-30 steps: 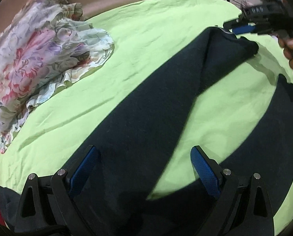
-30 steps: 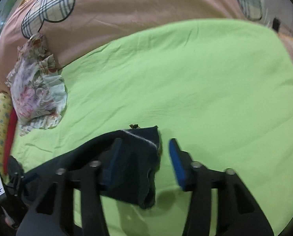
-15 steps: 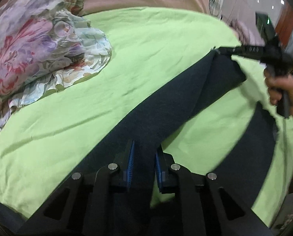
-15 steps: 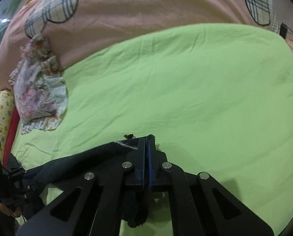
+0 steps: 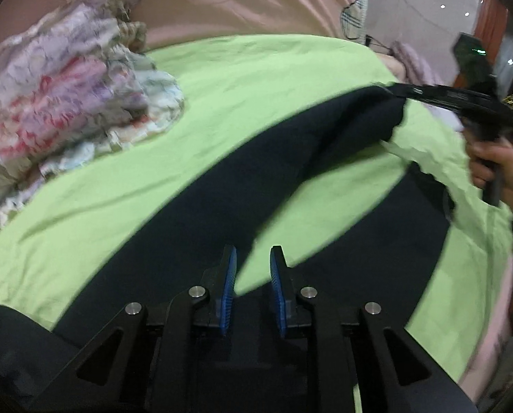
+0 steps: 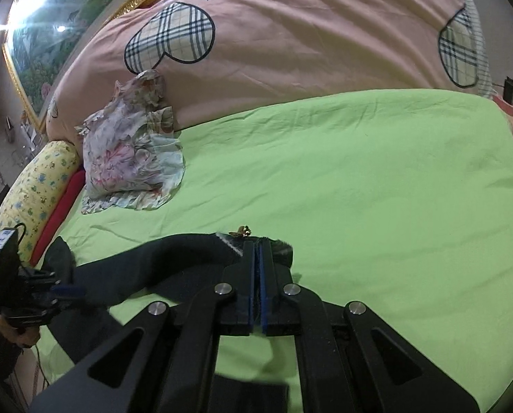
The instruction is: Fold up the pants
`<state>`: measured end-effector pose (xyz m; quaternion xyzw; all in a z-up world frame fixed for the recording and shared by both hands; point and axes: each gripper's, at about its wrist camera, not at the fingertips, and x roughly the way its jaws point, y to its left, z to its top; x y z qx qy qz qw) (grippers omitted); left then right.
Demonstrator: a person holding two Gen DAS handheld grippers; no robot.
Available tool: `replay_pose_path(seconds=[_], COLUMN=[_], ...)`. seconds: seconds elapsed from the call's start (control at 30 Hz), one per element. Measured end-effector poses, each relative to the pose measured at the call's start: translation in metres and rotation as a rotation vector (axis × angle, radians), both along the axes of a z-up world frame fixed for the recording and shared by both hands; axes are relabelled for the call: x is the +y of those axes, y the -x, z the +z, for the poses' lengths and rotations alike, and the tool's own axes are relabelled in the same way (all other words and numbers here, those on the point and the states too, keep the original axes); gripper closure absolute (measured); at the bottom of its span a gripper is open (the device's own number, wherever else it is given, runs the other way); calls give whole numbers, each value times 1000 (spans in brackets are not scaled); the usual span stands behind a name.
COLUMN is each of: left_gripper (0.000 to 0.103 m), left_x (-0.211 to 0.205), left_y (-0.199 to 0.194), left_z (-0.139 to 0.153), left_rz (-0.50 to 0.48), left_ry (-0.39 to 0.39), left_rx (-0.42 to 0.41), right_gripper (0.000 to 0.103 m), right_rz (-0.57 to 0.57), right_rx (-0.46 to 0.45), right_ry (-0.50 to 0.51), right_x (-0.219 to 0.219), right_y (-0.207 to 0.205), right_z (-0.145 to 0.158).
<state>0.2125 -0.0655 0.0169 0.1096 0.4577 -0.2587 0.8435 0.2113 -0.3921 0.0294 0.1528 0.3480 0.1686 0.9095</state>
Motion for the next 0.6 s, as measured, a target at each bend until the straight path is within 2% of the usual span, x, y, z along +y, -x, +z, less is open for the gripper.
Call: replay_pose_path(seconds=[0.03,0.07,0.1,0.13,0.2,0.23,0.27,0.3,0.37,0.4,0.6], left_gripper=[66,46,32,32,33,35,50,74,83,96,97], left_x=[-10,-14,-24,-32,-41,-44,-44,-44,-40,-36,-2], left_y=[-3,-2,-5,-9,-17,-26,-27,-29,-31,-31,-22], left_z=[-2,-4,-9,-15,-28,-39,-44,-49,-49,-45,-2], left_rz=[-15,-19,-11,0,12,15,8,-2,-13,-15,-2], left_ry=[-22,-40,-82,-130,-184,-202,-212,-223,-207,-174,54], left_rx=[-23,-40,-69,-97,-100,-76,-65,-59,-52,-43,7], right_gripper=[100,100,100,100,100,100,100,100,100,100,100], right_rz=[-1,-2,-3,-6,-10,-10,-11,-14,-13,-12,-2], right_rx=[-1,1,6,10,15,15,13,15,11,10,-24], right_ry=[-5,-10,-12,-15,-24,-27,-29,-31,-27,-19,24], right_x=[0,-1,-1,-1,0,0,-1,-2,-2,-1,0], right_y=[3,5,7,8,9,9,9,7,5,4,-8], right_z=[-1,-2,-4,-6,-9,-9,-10,-10,-9,-7,3])
